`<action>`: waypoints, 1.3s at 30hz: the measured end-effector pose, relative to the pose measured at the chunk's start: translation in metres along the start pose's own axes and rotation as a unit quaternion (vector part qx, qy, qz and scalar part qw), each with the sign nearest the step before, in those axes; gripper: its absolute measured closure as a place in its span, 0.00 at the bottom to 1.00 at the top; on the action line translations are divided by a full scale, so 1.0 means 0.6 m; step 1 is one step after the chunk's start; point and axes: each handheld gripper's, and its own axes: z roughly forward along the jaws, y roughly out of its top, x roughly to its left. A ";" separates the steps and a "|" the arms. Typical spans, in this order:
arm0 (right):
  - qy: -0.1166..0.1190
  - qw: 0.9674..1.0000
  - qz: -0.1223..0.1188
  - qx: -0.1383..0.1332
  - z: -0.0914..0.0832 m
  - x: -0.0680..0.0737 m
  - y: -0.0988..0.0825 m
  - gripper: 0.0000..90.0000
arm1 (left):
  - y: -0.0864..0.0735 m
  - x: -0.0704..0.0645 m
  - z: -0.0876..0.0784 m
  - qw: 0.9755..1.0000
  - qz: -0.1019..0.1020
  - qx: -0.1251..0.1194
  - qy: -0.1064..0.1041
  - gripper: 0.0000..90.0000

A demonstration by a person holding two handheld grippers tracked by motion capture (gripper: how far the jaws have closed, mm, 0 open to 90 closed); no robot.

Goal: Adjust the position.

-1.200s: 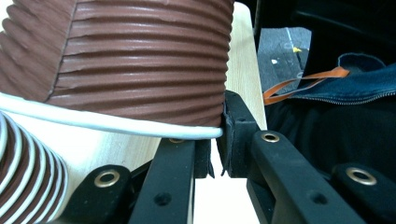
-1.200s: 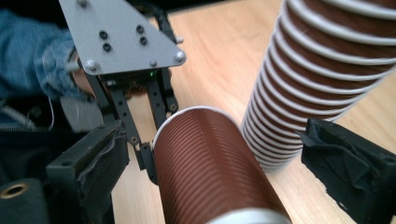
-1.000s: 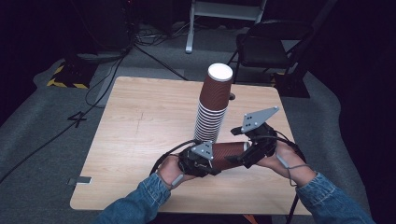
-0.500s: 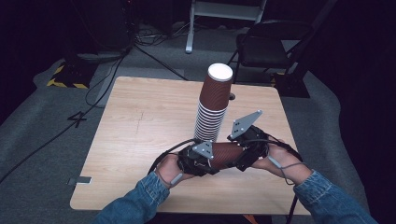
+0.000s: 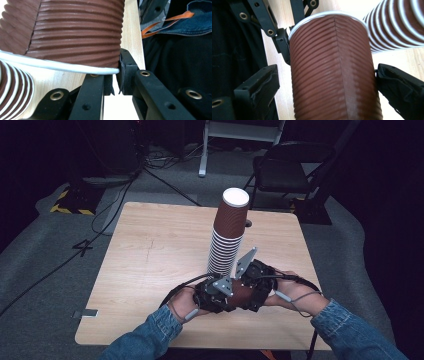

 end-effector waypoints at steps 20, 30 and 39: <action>-0.013 0.998 -0.021 0.050 0.020 0.002 0.008 0.15 | 0.002 -0.002 0.005 1.000 0.014 0.008 -0.007 0.92; -0.002 0.999 -0.019 0.043 0.027 0.000 0.000 0.14 | 0.000 -0.004 0.003 1.000 0.021 -0.004 -0.013 0.92; 0.008 0.998 -0.019 0.053 0.031 -0.003 -0.002 0.14 | -0.001 -0.006 0.001 1.000 0.021 -0.008 -0.010 0.92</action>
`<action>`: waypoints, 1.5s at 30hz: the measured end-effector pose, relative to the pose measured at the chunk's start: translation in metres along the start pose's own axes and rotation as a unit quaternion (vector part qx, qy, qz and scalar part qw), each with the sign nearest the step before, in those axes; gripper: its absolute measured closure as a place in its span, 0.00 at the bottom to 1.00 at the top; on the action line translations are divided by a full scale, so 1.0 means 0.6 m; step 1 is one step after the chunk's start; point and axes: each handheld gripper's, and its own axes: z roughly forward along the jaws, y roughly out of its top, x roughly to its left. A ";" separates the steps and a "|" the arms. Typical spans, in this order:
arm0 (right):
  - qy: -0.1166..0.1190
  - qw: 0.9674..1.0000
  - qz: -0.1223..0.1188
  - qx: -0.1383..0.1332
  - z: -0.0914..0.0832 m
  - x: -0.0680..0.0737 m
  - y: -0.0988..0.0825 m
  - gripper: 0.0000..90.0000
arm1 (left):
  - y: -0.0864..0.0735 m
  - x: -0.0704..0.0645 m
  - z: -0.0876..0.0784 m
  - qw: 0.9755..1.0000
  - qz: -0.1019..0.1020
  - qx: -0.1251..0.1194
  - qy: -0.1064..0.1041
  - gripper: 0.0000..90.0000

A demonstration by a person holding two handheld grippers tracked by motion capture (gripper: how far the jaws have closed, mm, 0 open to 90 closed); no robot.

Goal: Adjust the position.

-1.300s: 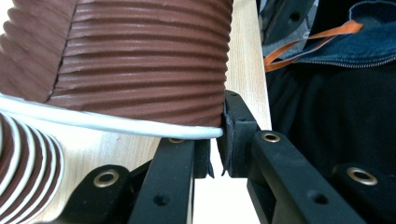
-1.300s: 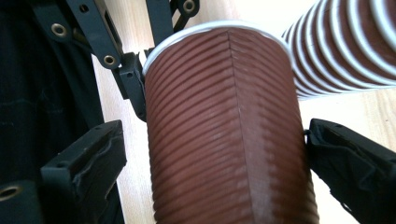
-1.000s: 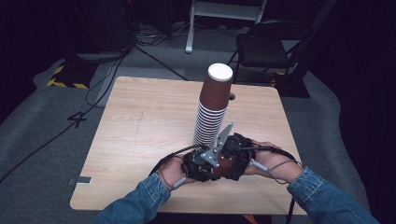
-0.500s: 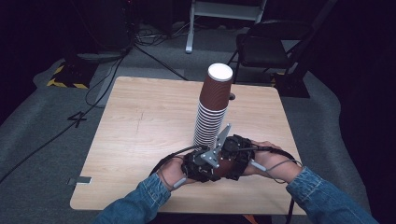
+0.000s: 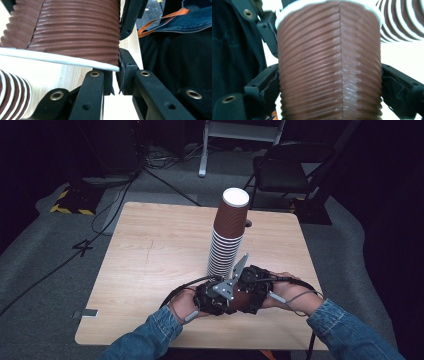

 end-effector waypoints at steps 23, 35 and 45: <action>-0.016 0.994 0.044 -0.103 -0.041 -0.016 -0.036 0.16 | -0.026 0.021 -0.024 0.996 -0.061 -0.059 0.029 0.57; -0.040 0.963 0.071 -0.256 -0.066 -0.012 -0.074 0.16 | -0.030 0.028 -0.025 0.993 -0.079 -0.084 0.041 0.55; -0.042 0.909 0.108 -0.400 -0.048 -0.004 -0.115 0.16 | -0.032 0.026 -0.032 0.989 -0.082 -0.109 0.062 0.52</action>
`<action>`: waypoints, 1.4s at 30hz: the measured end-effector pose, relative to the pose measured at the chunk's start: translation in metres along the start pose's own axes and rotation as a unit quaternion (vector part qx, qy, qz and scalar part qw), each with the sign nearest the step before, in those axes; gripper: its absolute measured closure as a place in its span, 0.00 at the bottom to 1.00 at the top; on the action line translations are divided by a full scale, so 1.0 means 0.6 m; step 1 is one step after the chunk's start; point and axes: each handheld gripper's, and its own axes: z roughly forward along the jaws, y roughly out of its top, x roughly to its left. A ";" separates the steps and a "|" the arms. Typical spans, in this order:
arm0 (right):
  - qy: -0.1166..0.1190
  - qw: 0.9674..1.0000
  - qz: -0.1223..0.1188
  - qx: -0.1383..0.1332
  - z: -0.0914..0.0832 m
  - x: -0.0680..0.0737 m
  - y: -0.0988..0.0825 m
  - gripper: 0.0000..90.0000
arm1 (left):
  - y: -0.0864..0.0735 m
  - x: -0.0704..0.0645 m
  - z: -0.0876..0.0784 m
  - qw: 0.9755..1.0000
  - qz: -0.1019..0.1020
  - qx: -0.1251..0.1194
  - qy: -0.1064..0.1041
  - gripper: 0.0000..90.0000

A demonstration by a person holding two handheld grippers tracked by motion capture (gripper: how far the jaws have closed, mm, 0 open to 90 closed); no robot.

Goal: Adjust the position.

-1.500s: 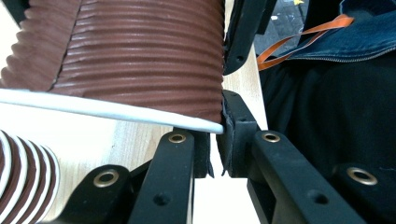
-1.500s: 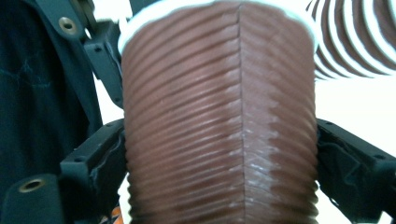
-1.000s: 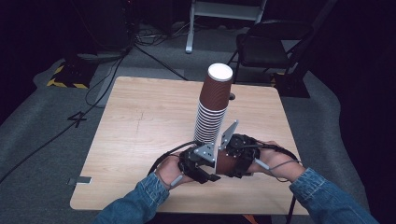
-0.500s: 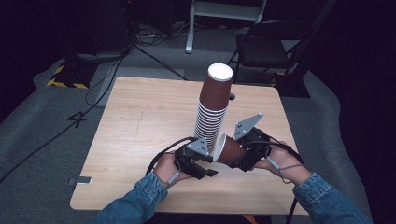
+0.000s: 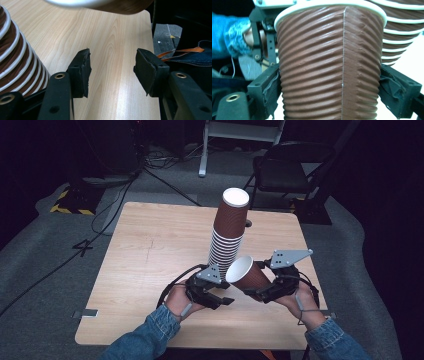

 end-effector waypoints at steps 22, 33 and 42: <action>-0.022 0.999 0.024 -0.027 0.026 -0.004 -0.066 0.15 | 0.005 -0.010 -0.017 0.998 0.023 -0.051 0.034 0.46; -0.054 0.996 0.032 -0.062 -0.001 -0.023 -0.074 0.16 | -0.004 -0.012 -0.031 0.997 0.018 -0.054 0.046 0.47; -0.147 0.980 0.075 -0.112 -0.017 -0.096 -0.098 0.16 | -0.045 -0.009 -0.069 0.995 -0.019 -0.044 0.087 0.46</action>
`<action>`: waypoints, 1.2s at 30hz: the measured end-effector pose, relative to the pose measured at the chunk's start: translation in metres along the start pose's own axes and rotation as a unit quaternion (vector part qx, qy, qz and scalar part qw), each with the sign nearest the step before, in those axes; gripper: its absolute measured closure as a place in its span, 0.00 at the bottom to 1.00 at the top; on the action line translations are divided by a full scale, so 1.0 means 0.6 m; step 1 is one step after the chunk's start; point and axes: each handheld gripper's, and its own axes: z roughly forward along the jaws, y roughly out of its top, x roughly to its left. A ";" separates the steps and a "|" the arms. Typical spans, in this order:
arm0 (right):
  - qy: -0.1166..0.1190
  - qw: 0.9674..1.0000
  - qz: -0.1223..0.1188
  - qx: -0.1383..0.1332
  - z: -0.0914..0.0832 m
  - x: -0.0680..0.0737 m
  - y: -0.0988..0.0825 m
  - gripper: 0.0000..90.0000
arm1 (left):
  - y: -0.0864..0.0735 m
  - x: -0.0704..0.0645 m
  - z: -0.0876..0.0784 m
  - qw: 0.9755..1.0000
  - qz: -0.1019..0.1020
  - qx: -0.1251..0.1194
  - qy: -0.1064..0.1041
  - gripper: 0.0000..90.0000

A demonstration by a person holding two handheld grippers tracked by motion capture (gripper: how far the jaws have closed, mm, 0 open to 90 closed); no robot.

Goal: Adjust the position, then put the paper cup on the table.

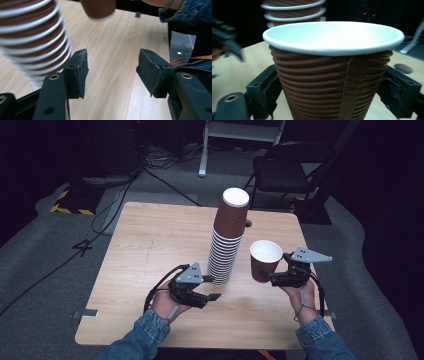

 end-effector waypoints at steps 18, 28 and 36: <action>-0.096 0.995 0.029 -0.008 0.049 -0.073 -0.044 0.15 | -0.081 0.055 -0.054 0.993 -0.072 0.039 0.079 0.45; -0.128 0.990 0.049 0.017 0.071 -0.096 -0.092 0.15 | -0.108 0.079 -0.067 0.988 -0.097 0.055 0.103 0.45; -0.138 0.988 0.059 0.031 0.083 -0.104 -0.110 0.15 | -0.123 0.101 -0.068 0.984 -0.116 0.073 0.117 0.44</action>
